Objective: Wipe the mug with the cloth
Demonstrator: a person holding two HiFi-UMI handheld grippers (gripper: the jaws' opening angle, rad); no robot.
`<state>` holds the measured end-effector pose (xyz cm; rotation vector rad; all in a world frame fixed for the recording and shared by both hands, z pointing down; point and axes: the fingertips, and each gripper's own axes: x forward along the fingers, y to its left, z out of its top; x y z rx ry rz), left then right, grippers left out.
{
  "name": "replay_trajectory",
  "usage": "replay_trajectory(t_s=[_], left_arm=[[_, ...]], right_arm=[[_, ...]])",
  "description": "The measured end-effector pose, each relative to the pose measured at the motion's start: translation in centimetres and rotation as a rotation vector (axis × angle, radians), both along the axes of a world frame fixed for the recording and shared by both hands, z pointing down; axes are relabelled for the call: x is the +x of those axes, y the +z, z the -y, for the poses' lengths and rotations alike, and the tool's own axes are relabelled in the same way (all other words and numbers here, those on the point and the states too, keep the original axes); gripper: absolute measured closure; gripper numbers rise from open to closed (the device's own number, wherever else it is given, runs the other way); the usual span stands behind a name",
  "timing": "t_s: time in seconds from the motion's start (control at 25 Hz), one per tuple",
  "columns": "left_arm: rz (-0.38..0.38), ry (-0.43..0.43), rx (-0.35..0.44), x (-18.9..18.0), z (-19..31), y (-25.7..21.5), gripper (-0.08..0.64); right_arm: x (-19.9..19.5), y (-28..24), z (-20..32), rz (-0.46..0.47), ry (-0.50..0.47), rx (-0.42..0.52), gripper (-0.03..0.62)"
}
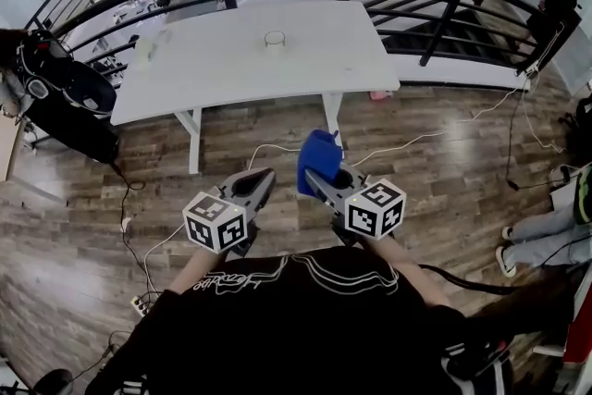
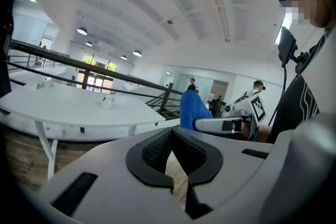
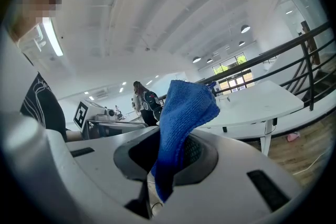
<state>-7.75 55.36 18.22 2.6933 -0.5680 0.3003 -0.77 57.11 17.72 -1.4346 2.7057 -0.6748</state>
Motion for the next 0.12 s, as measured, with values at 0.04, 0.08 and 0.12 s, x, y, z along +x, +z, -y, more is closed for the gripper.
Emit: replay_trajectory(t_s=[0.04,0.08,0.12], left_arm=[[0.001,-0.002,-0.002,-0.3,-0.6,0.0,0.552],[0.003,-0.004,-0.005,-0.6,-1.2,0.1,0.552],[0.005,-0.005,-0.007,-1.0,-1.8,0.2,0.552]], right_arm=[[-0.4,0.1,-0.5,0.006,-0.002,-0.003,0.541],[-0.9,0.1,-1.1,0.013,-0.005,-0.007,0.541],[-1.3,0.2,-1.7,0.020,-0.008,-0.011,0.541]])
